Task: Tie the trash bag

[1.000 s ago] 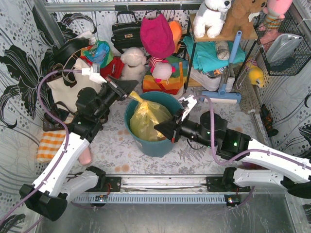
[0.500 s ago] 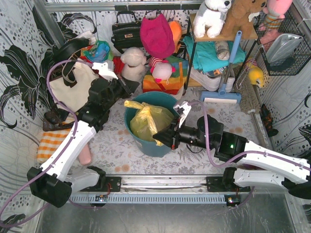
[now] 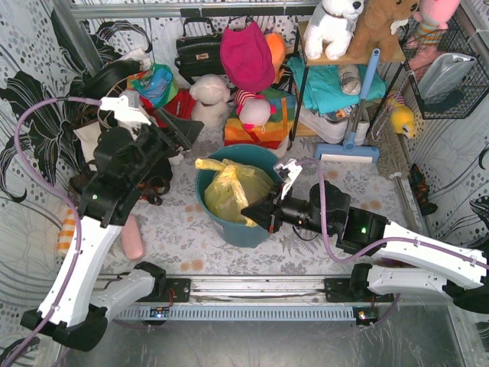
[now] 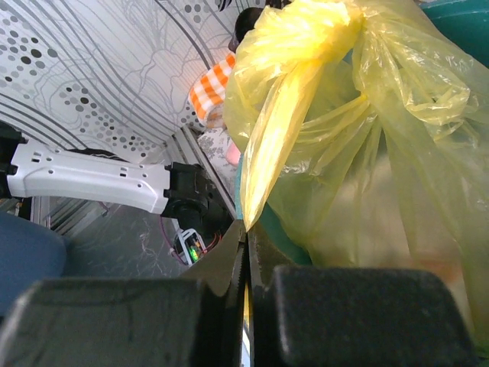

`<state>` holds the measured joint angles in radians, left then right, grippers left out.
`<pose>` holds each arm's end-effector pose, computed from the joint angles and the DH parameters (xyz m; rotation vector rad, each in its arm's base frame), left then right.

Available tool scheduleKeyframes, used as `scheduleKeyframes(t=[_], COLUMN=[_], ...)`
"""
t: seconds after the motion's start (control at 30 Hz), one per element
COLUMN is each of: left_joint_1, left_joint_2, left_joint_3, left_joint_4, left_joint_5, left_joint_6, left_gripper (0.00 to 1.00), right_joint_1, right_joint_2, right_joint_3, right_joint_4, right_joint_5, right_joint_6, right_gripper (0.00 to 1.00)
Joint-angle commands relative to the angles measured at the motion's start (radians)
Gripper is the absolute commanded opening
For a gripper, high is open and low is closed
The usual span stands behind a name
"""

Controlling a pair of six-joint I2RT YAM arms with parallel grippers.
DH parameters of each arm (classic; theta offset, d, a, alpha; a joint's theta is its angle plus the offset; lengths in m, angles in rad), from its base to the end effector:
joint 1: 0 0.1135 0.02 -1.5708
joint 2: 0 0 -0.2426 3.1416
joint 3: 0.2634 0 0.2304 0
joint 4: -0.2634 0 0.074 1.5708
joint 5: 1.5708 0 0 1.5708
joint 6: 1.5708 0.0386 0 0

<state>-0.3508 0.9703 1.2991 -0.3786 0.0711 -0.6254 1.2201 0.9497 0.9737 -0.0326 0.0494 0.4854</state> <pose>0.1741 -0.0666 0.4367 -0.1737 1.6730 -0.8028 0.0747 0.1987 0.3751 -0.5834 1.6344 1.2671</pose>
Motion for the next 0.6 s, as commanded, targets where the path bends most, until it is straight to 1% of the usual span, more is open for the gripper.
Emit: scheduleKeyframes(t=[0.0,0.07,0.17,0.3,0.37,0.57], left_joint_1=[0.025,0.028,0.03,0.035,0.038,0.067], left_joint_2=[-0.027,-0.033,-0.023,-0.029,-0.031,-0.04], left_joint_3=[0.013,0.002,-0.01,-0.094,-0.118,-0.079], left_joint_4=[-0.134,-0.16,-0.198,-0.12,-0.122,-0.268], left_joint_5=[0.065,0.107,0.19,0.322,0.34,0.301], left_joint_6=[-0.072,-0.104,-0.154,-0.248,-0.269,-0.243], left_gripper=[0.83,0.83,0.78,0.77,0.77,0.79], right_joint_1=[0.005,0.004,0.004,0.004,0.004,0.004], right_joint_2=[-0.018,-0.02,-0.018,-0.011,-0.009,-0.009], right_joint_3=[0.01,0.01,0.01,0.019,0.024,0.028], right_joint_4=[0.042,0.047,0.058,0.06,0.06,0.065], right_joint_5=[0.028,0.033,0.042,0.034,0.033,0.032], right_joint_6=[-0.004,-0.007,-0.011,-0.018,-0.019,-0.019], right_gripper=[0.0,0.0,0.0,0.0,0.0,0.0])
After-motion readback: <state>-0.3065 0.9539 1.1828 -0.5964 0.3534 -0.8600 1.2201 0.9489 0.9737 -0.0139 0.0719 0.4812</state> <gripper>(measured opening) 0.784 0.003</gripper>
